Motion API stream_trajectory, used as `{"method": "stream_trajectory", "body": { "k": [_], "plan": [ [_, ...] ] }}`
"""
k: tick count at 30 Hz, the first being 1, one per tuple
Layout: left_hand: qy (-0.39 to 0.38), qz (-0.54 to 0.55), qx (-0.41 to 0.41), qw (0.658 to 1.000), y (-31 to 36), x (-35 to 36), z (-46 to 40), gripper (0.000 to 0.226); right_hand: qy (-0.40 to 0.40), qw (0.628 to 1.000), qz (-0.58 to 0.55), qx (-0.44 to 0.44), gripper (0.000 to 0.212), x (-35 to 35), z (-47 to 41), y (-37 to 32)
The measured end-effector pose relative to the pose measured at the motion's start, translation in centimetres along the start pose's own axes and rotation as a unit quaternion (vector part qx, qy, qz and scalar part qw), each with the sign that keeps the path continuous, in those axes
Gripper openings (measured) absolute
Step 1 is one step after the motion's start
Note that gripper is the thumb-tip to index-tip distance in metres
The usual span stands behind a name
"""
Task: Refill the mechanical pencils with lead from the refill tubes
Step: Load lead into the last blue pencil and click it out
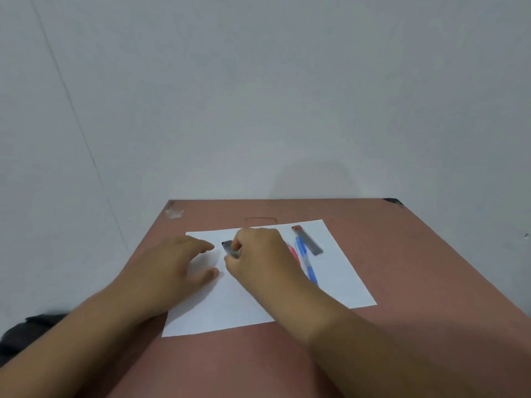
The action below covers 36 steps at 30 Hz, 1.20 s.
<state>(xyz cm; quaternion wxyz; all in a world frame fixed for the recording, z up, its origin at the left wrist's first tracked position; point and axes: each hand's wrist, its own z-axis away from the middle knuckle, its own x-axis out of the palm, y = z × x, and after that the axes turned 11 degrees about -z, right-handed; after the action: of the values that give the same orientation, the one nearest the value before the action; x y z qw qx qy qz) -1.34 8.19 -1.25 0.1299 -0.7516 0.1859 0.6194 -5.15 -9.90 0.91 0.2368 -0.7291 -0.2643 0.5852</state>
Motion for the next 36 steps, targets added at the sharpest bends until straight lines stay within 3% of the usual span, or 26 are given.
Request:
{"method": "stream_trajectory", "body": {
  "k": [4, 8, 13, 18, 22, 27, 36],
  "plan": [
    [-0.015, 0.004, 0.002, 1.000, -1.7, 0.2, 1.1, 0.049, -0.038, 0.995, 0.086, -0.036, 0.016, 2.6, -0.6, -1.1],
    [-0.020, -0.001, 0.019, 1.000, -2.3, 0.7, 1.4, 0.064, -0.044, 0.992, 0.108, -0.054, 0.028, 3.2, -0.2, -0.9],
    [-0.018, -0.002, 0.024, 1.000, -2.2, 0.9, 1.4, 0.071, 0.029, 0.996, 0.079, -0.024, 0.026, -1.7, -0.7, 3.0],
    [-0.033, -0.002, 0.040, 0.999, -0.9, 0.5, 1.4, 0.063, -0.006, 0.980, 0.198, 0.006, 0.032, -6.7, -0.2, 9.3],
    [-0.039, -0.018, 0.043, 0.998, 0.2, 0.3, 1.3, 0.057, -0.013, 0.978, 0.206, -0.010, 0.031, -7.1, 1.8, 11.4],
    [-0.072, -0.027, 0.042, 0.996, 0.6, 0.0, 1.9, 0.080, -0.063, 0.982, 0.179, -0.011, 0.037, -8.0, 4.2, 10.0],
    [-0.090, -0.003, 0.026, 0.996, 0.2, -0.3, 4.2, 0.079, -0.140, 0.978, 0.153, 0.022, 0.050, -9.7, 7.7, 10.4]
  ]
}}
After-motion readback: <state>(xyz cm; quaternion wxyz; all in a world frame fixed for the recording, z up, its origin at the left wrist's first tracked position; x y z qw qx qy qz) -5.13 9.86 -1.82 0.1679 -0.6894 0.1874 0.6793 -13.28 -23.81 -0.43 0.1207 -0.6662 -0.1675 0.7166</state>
